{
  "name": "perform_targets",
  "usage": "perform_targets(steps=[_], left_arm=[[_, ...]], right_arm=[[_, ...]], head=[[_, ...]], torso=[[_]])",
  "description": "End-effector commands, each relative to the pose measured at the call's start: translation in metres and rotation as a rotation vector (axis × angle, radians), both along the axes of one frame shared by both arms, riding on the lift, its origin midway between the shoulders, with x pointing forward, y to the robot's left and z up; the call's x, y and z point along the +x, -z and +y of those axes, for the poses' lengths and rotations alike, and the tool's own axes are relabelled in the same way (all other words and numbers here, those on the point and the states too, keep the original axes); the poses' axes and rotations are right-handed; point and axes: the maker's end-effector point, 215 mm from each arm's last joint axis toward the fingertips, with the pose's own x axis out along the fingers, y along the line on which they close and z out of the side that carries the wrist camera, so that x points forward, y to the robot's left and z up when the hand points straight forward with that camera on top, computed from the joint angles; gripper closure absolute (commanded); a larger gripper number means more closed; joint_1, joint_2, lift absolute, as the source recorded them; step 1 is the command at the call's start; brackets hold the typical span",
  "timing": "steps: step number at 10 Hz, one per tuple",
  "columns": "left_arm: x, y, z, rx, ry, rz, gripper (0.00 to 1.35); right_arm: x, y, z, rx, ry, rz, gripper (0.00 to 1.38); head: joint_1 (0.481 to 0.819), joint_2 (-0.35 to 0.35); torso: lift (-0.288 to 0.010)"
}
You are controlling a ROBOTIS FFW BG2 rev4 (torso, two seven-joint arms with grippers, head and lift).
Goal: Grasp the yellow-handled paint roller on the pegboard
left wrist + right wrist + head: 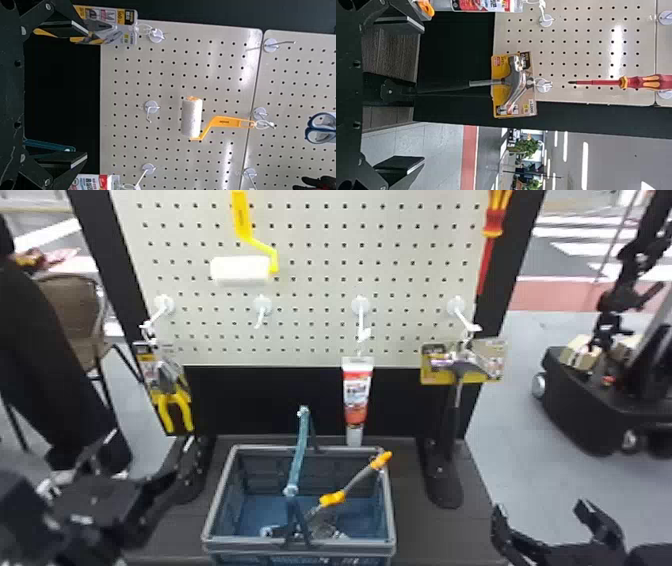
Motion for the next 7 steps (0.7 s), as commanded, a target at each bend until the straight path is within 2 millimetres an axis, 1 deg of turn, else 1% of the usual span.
perform_targets(steps=[1, 2, 3, 4, 5, 6, 7], left_arm=[[0.025, -0.026, 0.01, 0.029, 0.023, 0.012, 0.2], [0.043, -0.049, 0.012, 0.055, 0.049, 0.002, 0.2], [0.061, -0.078, 0.012, 0.082, 0.077, -0.015, 0.2], [0.072, -0.102, 0.014, 0.107, 0.09, -0.04, 0.2], [0.078, -0.127, 0.018, 0.121, 0.101, -0.069, 0.2], [0.085, -0.144, 0.026, 0.125, 0.119, -0.093, 0.2], [0.099, -0.146, 0.034, 0.14, 0.165, -0.079, 0.2]], right_arm=[[0.0, -0.001, 0.001, 0.0, -0.003, -0.002, 0.14], [0.0, -0.002, 0.002, 0.001, -0.006, -0.004, 0.14], [0.001, -0.003, 0.006, 0.003, -0.014, -0.006, 0.14], [0.003, -0.004, 0.008, 0.005, -0.019, -0.009, 0.14], [0.005, -0.005, 0.012, 0.007, -0.028, -0.013, 0.14], [0.007, -0.008, 0.016, 0.01, -0.038, -0.019, 0.14], [0.008, -0.01, 0.018, 0.011, -0.044, -0.023, 0.14]], head=[[0.549, 0.0], [0.549, 0.0], [0.549, 0.0], [0.549, 0.0], [0.549, 0.0], [0.549, 0.0], [0.549, 0.0]], torso=[[-0.1], [-0.1], [-0.1], [-0.1], [-0.1], [-0.1], [-0.1]])
